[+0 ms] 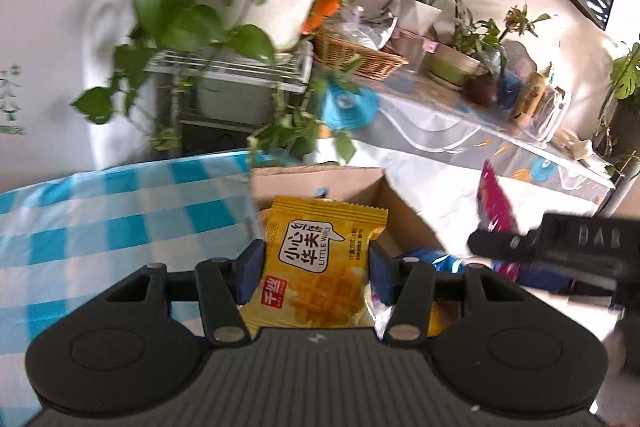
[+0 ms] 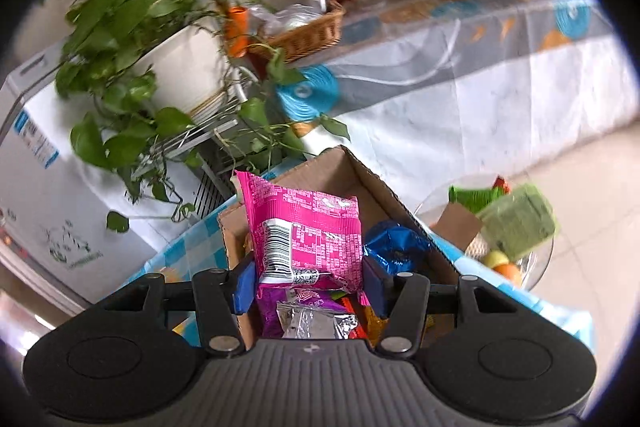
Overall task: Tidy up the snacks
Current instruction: 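Carry both packs over the cardboard box and open both grippers to drop them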
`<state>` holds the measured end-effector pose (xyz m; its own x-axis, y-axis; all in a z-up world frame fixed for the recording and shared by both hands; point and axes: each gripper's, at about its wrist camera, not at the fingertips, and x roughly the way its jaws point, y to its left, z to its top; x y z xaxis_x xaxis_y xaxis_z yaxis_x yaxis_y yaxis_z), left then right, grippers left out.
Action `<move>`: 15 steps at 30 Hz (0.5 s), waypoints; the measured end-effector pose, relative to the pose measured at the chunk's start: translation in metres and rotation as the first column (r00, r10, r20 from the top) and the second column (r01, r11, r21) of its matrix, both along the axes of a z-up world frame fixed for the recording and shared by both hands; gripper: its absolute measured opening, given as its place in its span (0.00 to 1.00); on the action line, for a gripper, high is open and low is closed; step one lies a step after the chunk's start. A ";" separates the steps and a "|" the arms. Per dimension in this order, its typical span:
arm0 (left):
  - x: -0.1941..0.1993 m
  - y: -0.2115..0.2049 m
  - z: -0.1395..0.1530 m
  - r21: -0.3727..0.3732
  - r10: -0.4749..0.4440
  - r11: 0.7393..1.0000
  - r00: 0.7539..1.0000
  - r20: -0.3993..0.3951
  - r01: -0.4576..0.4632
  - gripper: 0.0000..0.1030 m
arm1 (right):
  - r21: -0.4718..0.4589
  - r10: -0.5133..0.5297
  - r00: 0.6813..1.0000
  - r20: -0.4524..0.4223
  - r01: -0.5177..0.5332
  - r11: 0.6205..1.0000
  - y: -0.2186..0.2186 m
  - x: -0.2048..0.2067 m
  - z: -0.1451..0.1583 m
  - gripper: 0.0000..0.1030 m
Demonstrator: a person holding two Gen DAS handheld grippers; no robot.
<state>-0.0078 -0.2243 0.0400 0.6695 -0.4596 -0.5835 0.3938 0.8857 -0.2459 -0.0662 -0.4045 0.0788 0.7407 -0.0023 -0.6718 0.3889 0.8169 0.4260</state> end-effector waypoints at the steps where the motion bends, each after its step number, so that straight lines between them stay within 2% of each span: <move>1: 0.004 -0.007 -0.001 -0.007 -0.007 1.000 1.000 -0.009 0.007 0.52 | 0.014 -0.011 1.000 -0.004 0.011 1.000 -0.002 0.000 -0.002 0.60; 3: 0.012 -0.021 -0.003 -0.015 -0.029 0.999 0.999 -0.032 0.029 0.58 | 0.035 -0.016 1.000 -0.016 0.017 0.999 -0.003 0.003 -0.005 0.63; 4: 0.013 -0.027 -0.004 -0.005 -0.029 1.000 0.999 -0.039 0.029 0.59 | 0.045 -0.029 0.999 -0.021 0.030 0.999 -0.003 0.004 -0.007 0.67; 8: 0.011 -0.038 -0.004 0.058 -0.007 0.998 0.999 -0.041 0.009 0.77 | 0.043 -0.072 0.997 -0.021 0.073 0.996 -0.006 0.002 -0.006 0.72; 12: 0.009 -0.035 -0.004 0.093 0.013 0.996 0.998 -0.063 -0.007 0.86 | 0.011 -0.089 0.995 -0.037 0.090 0.996 -0.007 0.000 -0.006 0.79; 15: 0.007 -0.036 -0.004 0.152 0.043 0.988 0.995 -0.088 -0.029 0.90 | -0.002 -0.081 0.996 -0.038 0.081 0.997 -0.007 0.000 -0.005 0.83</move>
<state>-0.0007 -0.2599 0.0365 0.6250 -0.3383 -0.7035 0.3427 0.9286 -0.1421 -0.0666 -0.4112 0.0736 0.7118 -0.0622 -0.6997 0.4702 0.7822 0.4088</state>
